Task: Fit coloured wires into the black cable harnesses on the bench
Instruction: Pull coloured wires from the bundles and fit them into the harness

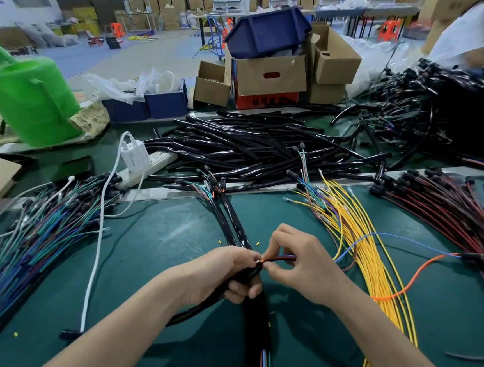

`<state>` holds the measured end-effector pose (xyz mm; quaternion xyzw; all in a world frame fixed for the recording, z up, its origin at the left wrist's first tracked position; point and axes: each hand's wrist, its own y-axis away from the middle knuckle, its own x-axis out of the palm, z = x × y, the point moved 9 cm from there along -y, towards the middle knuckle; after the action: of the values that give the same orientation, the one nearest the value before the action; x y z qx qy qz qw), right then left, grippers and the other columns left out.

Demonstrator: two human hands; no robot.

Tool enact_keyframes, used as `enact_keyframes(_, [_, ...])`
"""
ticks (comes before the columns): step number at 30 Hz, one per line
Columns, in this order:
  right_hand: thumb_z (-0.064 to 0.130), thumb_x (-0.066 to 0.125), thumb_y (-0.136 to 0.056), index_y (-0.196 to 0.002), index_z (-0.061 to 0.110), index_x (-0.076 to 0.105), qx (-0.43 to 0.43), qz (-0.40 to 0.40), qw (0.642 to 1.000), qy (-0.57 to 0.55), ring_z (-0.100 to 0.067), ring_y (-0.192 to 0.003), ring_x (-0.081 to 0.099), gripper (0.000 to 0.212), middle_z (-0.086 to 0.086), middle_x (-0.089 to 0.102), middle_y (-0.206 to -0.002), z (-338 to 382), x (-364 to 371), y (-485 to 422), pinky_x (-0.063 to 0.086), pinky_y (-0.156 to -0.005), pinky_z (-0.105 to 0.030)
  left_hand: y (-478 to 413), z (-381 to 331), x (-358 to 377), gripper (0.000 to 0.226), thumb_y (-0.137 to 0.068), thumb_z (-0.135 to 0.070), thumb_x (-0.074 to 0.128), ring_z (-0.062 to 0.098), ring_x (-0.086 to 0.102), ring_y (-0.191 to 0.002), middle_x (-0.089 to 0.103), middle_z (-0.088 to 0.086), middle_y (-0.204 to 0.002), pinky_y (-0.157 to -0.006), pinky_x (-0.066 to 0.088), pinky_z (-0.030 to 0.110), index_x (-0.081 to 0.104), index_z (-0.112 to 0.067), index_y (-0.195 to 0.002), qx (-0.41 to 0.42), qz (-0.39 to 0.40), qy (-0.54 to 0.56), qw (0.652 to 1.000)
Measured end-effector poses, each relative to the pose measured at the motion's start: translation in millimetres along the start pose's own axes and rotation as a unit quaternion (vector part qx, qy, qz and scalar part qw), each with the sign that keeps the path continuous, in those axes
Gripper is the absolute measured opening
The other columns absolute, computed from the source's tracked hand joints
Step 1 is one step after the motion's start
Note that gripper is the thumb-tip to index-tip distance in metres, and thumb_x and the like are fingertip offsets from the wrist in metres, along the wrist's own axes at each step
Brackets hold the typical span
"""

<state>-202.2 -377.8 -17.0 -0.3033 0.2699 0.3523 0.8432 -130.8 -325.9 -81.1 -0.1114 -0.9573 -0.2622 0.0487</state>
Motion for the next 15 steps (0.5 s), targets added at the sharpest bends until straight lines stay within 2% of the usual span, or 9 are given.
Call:
enact_keyframes(3, [0.007, 0.072, -0.073, -0.069, 0.019, 0.058, 0.006, -0.015, 1.000, -0.004, 0.002, -0.065, 0.047, 0.020, 0.015, 0.047, -0.069, -2, -3, 0, 0.031, -0.059, -0.010, 2, -9, -9, 0.017, -0.090, 0.002, 0.031, 0.016, 0.041, -0.048, 0.066, 0.013, -0.071, -0.048, 0.035, 0.025, 0.041, -0.009, -0.099, 0.042, -0.061, -0.061, 0.995])
enact_keyframes(5, [0.007, 0.073, -0.073, -0.067, 0.018, 0.056, 0.015, -0.022, 1.000, 0.005, 0.001, -0.065, 0.047, 0.020, 0.013, 0.048, -0.069, -5, -3, 0, 0.031, -0.059, -0.011, 6, -18, -15, 0.015, -0.094, 0.000, 0.039, 0.016, 0.052, -0.054, 0.068, 0.006, -0.082, -0.051, 0.042, 0.026, 0.047, -0.011, -0.099, 0.071, -0.100, -0.170, 0.978])
enact_keyframes(9, [0.008, 0.072, -0.074, -0.070, 0.008, 0.058, 0.025, -0.034, 0.999, 0.016, -0.006, -0.063, 0.043, 0.014, 0.005, 0.052, -0.072, -7, -3, 0, 0.034, -0.060, -0.020, 15, -35, -24, 0.019, -0.095, -0.010, 0.052, 0.008, 0.059, -0.053, 0.063, -0.006, -0.073, -0.051, 0.046, 0.018, 0.063, -0.025, -0.097, 0.131, -0.188, -0.315, 0.921])
enact_keyframes(12, [0.006, 0.071, -0.073, -0.069, 0.009, 0.058, 0.024, -0.051, 0.998, 0.000, -0.005, -0.063, 0.043, 0.014, 0.007, 0.049, -0.070, -4, -6, 1, 0.033, -0.059, -0.016, 21, -47, -19, 0.021, -0.093, -0.012, 0.054, 0.003, 0.054, -0.050, 0.065, -0.011, -0.066, -0.051, 0.039, 0.011, 0.054, -0.032, -0.102, 0.185, -0.204, -0.386, 0.881])
enact_keyframes(15, [0.002, 0.071, -0.071, -0.068, 0.009, 0.058, 0.022, -0.054, 0.998, -0.031, -0.004, -0.062, 0.043, 0.015, 0.003, 0.051, -0.069, -2, -7, 1, 0.031, -0.058, -0.013, 24, -53, -14, 0.022, -0.088, -0.017, 0.063, 0.002, 0.054, -0.058, 0.067, -0.012, -0.069, -0.058, 0.040, 0.014, 0.045, -0.030, -0.092, 0.206, -0.186, -0.428, 0.860])
